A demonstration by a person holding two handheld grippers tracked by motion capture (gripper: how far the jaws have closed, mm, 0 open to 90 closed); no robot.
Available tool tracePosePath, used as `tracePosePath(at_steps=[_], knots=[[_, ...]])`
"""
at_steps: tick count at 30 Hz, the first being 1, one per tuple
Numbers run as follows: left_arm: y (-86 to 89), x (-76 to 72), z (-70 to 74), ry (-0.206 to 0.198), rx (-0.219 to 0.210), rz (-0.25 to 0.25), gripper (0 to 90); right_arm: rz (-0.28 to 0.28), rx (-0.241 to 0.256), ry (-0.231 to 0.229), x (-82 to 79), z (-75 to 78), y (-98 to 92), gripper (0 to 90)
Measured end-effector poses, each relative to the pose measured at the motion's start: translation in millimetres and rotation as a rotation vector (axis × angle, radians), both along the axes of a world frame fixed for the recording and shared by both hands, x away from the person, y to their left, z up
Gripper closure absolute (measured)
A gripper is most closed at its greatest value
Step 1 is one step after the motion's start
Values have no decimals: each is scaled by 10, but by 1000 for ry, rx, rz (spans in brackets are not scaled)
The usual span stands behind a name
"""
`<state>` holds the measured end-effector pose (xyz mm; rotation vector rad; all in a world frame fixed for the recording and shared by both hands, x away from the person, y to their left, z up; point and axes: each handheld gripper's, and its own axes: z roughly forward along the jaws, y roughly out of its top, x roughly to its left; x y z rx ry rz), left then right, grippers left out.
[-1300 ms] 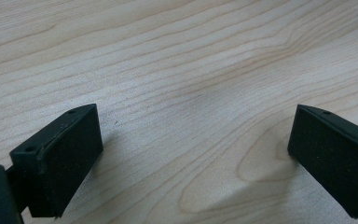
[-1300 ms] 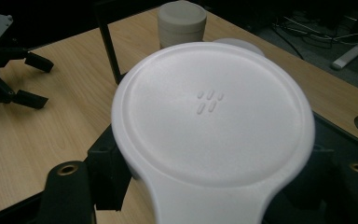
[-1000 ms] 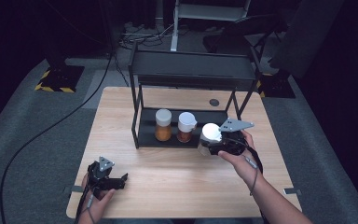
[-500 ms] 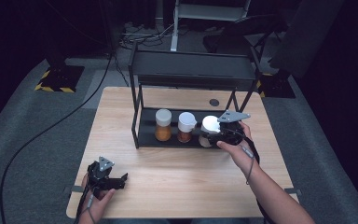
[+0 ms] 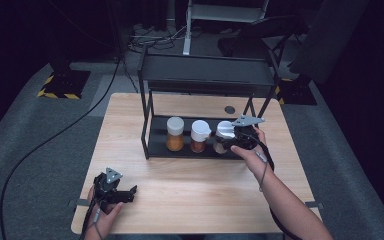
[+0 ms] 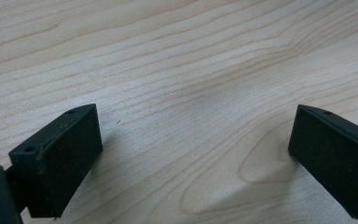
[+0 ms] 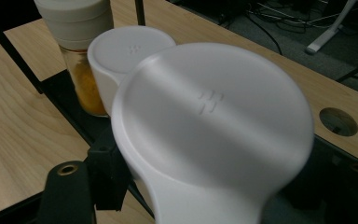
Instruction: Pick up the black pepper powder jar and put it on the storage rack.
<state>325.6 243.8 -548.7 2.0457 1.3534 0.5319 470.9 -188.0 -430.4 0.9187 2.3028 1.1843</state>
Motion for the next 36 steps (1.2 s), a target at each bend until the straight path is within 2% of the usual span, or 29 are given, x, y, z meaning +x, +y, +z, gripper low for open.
tracePosePath(at_steps=[8, 24, 36], knots=[[0, 0, 0, 0, 0, 0, 23, -10, -7, 5, 101, -112, -18, 305], [0, 0, 0, 0, 0, 1, 23, -26, -3, 35, 196, -293, -55, 305], [-1, 0, 0, 0, 0, 1, 23, -31, 18, 49, 219, -325, -85, 303]])
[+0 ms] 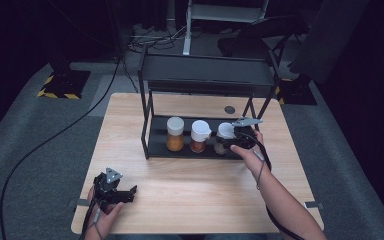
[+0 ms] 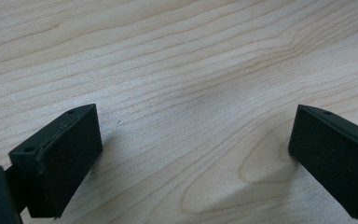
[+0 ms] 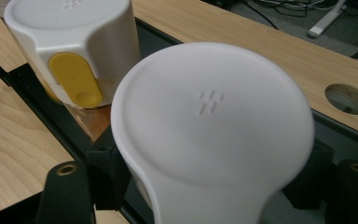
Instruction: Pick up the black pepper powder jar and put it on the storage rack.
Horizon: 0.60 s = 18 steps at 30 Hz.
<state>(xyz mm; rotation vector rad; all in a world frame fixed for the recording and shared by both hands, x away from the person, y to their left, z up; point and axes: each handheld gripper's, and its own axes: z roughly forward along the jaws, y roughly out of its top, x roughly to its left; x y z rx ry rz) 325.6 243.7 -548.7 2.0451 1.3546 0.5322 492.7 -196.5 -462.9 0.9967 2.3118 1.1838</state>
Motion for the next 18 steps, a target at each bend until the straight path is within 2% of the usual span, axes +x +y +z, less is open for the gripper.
tracePosePath(at_steps=[5, 10, 18], knots=[[0, 0, 0, 0, -1, 1, 23, -1, 0, 11, 6, 8, 3, 296], [0, 0, 0, 0, 0, 0, 23, -1, 19, 17, -5, 67, -9, 233], [-1, 1, 0, -1, -1, 1, 23, 5, 5, -35, -100, 266, -25, 157]])
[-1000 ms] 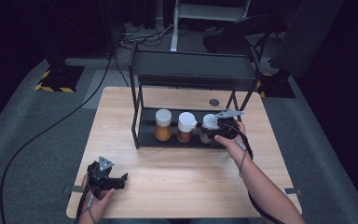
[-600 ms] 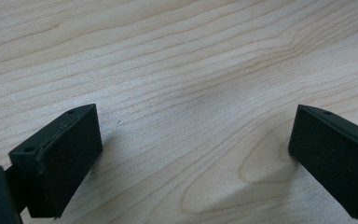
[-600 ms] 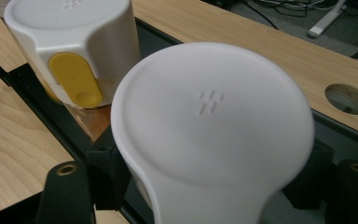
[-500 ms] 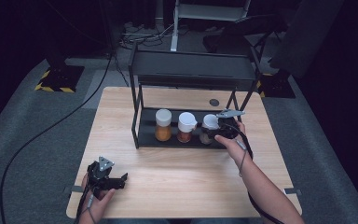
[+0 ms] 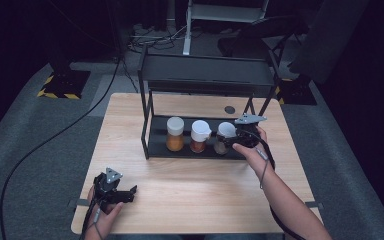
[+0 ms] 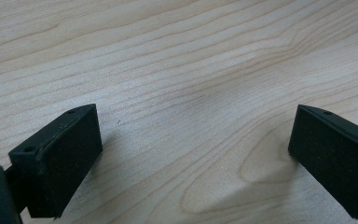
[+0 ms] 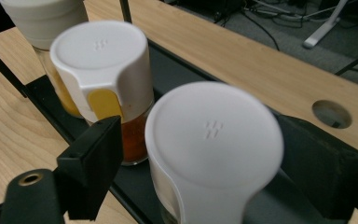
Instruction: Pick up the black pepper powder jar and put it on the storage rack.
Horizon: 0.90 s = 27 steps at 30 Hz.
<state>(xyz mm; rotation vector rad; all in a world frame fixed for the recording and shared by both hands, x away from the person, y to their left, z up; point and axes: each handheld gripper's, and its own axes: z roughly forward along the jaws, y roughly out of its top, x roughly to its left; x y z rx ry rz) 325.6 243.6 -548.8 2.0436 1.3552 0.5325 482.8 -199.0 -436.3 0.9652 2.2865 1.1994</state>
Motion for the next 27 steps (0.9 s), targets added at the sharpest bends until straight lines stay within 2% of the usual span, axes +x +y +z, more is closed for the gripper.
tracePosePath(at_steps=[6, 12, 27], knots=[[0, 0, 0, 0, 0, 0, 22, 10, 4, -38, -122, 152, -53, 140], [0, 0, 0, 0, 0, 0, 22, 20, 18, -54, -282, 264, -113, 126], [-1, 0, 0, 0, 0, 1, 22, 53, 13, -45, -660, 365, -203, 112]])
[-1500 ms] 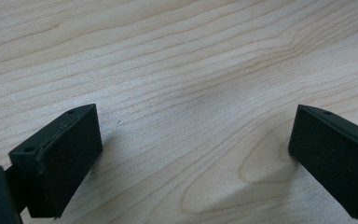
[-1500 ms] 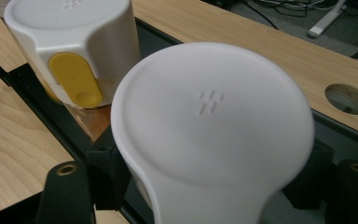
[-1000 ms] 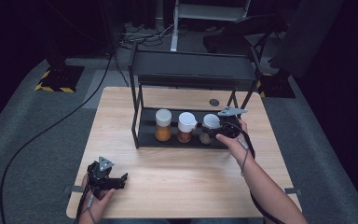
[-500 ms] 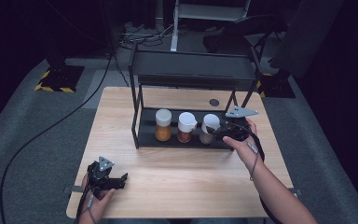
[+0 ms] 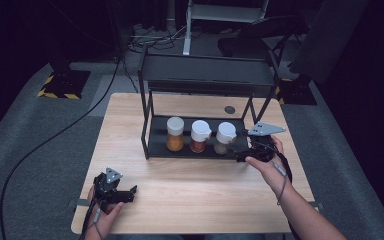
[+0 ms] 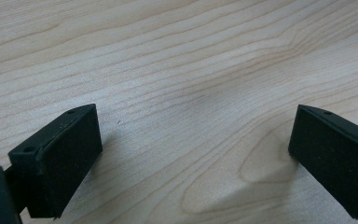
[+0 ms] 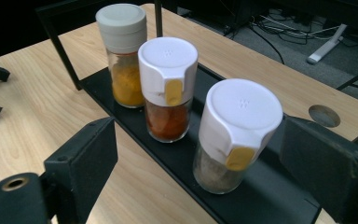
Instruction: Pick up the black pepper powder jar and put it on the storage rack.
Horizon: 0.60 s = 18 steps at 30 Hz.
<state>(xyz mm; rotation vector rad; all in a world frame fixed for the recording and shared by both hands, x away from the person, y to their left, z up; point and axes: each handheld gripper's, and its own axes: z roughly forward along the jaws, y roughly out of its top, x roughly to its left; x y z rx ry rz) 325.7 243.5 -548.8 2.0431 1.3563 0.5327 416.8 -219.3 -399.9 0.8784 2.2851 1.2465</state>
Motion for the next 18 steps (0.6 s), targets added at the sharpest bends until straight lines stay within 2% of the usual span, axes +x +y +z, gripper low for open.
tracePosePath(at_steps=[18], knots=[[0, 0, 0, 0, 0, 0, 21, 28, 22, 14, -351, -42, -86, 103]])
